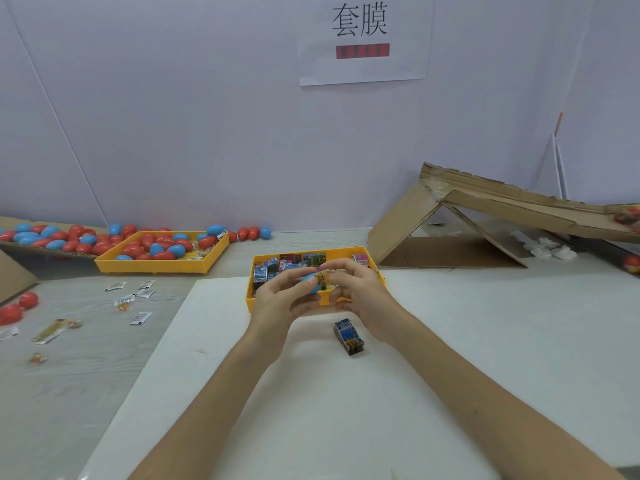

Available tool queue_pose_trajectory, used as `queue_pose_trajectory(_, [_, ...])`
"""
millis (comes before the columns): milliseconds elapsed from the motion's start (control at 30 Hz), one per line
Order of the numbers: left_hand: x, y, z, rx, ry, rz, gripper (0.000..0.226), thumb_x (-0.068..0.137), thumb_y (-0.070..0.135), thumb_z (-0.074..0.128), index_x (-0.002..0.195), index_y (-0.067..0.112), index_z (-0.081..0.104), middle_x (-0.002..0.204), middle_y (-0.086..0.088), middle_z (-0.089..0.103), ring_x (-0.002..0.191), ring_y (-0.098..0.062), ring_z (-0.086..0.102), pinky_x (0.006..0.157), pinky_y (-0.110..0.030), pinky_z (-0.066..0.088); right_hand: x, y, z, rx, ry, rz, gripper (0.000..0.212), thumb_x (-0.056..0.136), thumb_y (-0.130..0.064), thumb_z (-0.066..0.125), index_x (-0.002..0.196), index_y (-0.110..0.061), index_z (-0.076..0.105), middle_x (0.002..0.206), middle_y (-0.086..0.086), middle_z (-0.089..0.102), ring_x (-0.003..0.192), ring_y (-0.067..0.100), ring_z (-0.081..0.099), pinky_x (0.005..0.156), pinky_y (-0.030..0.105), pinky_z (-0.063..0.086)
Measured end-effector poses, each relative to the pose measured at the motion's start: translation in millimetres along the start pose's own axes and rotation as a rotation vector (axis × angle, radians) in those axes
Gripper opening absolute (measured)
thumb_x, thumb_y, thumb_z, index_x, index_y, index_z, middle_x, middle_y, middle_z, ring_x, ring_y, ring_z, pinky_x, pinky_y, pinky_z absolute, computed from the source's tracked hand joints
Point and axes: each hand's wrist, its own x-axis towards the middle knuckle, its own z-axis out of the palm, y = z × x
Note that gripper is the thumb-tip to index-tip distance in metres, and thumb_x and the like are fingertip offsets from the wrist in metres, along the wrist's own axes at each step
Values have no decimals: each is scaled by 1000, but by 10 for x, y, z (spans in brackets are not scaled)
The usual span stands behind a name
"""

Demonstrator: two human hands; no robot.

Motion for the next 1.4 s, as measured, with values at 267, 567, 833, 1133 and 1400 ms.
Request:
queue_pose_trajectory(267, [6, -8, -13, 1, 2, -21, 26, 86, 15, 75, 112, 11, 74, 99, -9, 75, 83, -20, 72, 75, -30, 58, -11, -17, -88, 279, -173, 134, 30, 89, -22, 69, 118, -18, 65, 99, 2, 67, 73, 15, 63, 70, 30, 56])
queue_pose_trajectory(567, [1, -11, 0, 9, -7, -36, 21, 85, 13, 76, 105, 18, 77, 94, -7, 77, 82, -21, 73, 71, -28, 60, 56, 15, -89, 120, 48, -29, 6, 94, -16, 68, 99, -14, 70, 81, -1, 61, 63, 13, 53, 59, 24, 46])
queue_pose_trajectory(833, [8, -2, -15, 0, 1, -22, 25, 88, 11, 74, 112, 14, 74, 92, -6, 75, 82, -21, 72, 73, -30, 60, 40, 44, -57, -147, 139, -153, 6, 91, -15, 73, 94, -18, 68, 79, -7, 65, 58, 8, 55, 59, 24, 47])
queue_pose_trajectory(1133, [4, -9, -7, 43, 93, 61, 22, 87, 9, 76, 108, 12, 70, 87, -5, 77, 79, -19, 75, 68, -24, 58, -3, 30, -1, -345, 161, -389, 8, 89, -19, 76, 83, -22, 71, 77, -10, 67, 68, 7, 53, 67, 27, 45])
queue_pose_trajectory(1400, [-16, -9, 29, 128, 63, 137, 23, 91, 7, 72, 114, 11, 71, 99, -4, 78, 94, -24, 75, 78, -29, 61, 9, 3, -18, -302, 217, -345, 10, 93, -12, 69, 85, -17, 71, 79, -3, 64, 70, 18, 54, 68, 36, 49])
